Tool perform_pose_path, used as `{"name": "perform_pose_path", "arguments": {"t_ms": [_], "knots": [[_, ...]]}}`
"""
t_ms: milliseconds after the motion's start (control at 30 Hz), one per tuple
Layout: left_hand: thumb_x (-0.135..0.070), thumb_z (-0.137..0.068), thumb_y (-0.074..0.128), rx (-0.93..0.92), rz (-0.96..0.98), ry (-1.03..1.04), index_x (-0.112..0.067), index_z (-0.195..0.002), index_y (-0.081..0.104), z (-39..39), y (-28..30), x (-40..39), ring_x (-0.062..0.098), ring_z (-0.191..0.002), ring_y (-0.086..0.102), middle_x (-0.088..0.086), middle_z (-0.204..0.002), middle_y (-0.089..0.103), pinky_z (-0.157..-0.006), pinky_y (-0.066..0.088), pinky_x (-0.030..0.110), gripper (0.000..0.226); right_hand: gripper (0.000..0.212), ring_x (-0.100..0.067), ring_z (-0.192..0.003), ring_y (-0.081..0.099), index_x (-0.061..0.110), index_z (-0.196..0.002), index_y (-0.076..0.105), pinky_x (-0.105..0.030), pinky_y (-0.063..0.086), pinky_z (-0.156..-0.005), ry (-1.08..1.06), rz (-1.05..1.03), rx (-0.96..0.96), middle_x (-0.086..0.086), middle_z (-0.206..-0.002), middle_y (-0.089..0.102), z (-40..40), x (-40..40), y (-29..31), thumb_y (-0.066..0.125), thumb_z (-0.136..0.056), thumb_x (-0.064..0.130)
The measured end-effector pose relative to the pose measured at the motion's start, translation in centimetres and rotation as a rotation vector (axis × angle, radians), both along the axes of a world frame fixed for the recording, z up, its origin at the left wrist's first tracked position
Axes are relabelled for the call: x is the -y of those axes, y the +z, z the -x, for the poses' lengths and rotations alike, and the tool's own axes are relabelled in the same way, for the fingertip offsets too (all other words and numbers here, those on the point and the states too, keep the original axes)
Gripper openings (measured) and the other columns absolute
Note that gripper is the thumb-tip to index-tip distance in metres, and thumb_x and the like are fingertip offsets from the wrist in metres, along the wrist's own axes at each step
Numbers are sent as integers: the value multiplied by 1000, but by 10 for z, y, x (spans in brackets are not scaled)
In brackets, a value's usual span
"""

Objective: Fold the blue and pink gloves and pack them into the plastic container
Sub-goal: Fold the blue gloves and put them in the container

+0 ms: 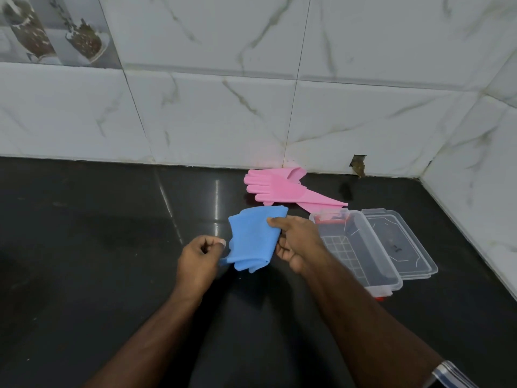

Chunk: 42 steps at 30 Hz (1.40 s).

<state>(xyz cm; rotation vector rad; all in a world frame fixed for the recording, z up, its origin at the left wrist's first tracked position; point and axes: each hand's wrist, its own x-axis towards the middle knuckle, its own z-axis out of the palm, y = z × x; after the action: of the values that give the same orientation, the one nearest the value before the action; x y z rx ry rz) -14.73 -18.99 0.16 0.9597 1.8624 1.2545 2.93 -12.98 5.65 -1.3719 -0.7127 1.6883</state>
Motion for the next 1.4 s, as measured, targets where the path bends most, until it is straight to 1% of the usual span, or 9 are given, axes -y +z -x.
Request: {"name": "perform_pose_path", "arguments": {"t_ms": [100, 200, 300, 433, 567, 700, 900, 1200, 1400], "knots": [[-50, -92, 61, 374, 281, -180, -7, -78, 73, -15, 21, 13, 16, -50, 50, 5, -62, 61, -43, 35, 20, 47, 13, -21, -77, 70, 8, -96, 66, -24, 54, -57, -56, -2, -63, -12, -95, 75, -5, -1, 6, 71, -84, 6], [-78, -82, 48, 716, 529, -424, -1, -106, 73, -32, 34, 20, 21, -68, 69, 13, -91, 75, -53, 51, 25, 85, 12, -18, -69, 62, 13, -93, 66, -23, 48, -56, -94, -8, -125, -8, -86, 70, -9, -1, 9, 72, -83, 9], [-84, -76, 49, 1059, 443, -353, -4, -127, 58, -56, 37, 11, 33, -104, 71, 21, -119, 70, -84, 55, 39, 95, 12, -16, -67, 64, 13, -93, 66, -24, 49, -59, -125, -8, -203, -5, -80, 71, -12, 4, 12, 71, -83, 8], [-62, -85, 62, 1328, 101, -105, -7, -134, 58, -72, 46, -5, 32, -117, 65, 19, -126, 67, -102, 51, 43, 74, 20, -18, -73, 70, 13, -100, 67, -28, 53, -65, -109, -7, -276, -6, -88, 76, -24, 17, 12, 70, -82, 6], [-29, -96, 61, 1150, 6, -70, -8, -132, 58, -68, 57, -13, 33, -111, 69, 17, -119, 71, -90, 56, 49, 42, 35, -23, -86, 73, 10, -114, 63, -32, 55, -69, -16, 20, -282, -10, -103, 76, -45, 30, 11, 70, -81, 1], [-22, -95, 61, 1021, -42, -180, -7, -129, 60, -68, 70, -14, 32, -109, 70, 15, -120, 72, -83, 61, 45, 37, 47, -26, -100, 71, 8, -122, 60, -36, 55, -75, 126, 69, -280, -13, -111, 73, -72, 36, 13, 72, -77, 3], [-19, -98, 56, 906, -92, -429, -9, -136, 57, -83, 77, -15, 35, -122, 62, 15, -132, 65, -101, 50, 54, 39, 43, -33, -113, 66, 11, -126, 62, -51, 50, -100, 204, -14, -375, -14, -122, 69, -100, 22, 30, 70, -85, 21], [-19, -93, 66, 769, 47, -502, -8, -127, 63, -130, 75, -31, 30, -112, 69, 11, -122, 71, -90, 57, 53, 35, 25, -33, -101, 71, 10, -118, 65, -57, 54, -90, 125, -188, 66, -12, -111, 74, -165, 2, 37, 62, -93, 11], [-20, -93, 69, 502, 184, -562, -6, -123, 63, -163, 56, -56, 23, -99, 74, 8, -111, 76, -76, 62, 37, 34, 19, -24, -92, 73, 12, -112, 68, -42, 60, -77, 149, -165, 370, -7, -105, 75, -211, -11, 17, 61, -95, 13]]}}
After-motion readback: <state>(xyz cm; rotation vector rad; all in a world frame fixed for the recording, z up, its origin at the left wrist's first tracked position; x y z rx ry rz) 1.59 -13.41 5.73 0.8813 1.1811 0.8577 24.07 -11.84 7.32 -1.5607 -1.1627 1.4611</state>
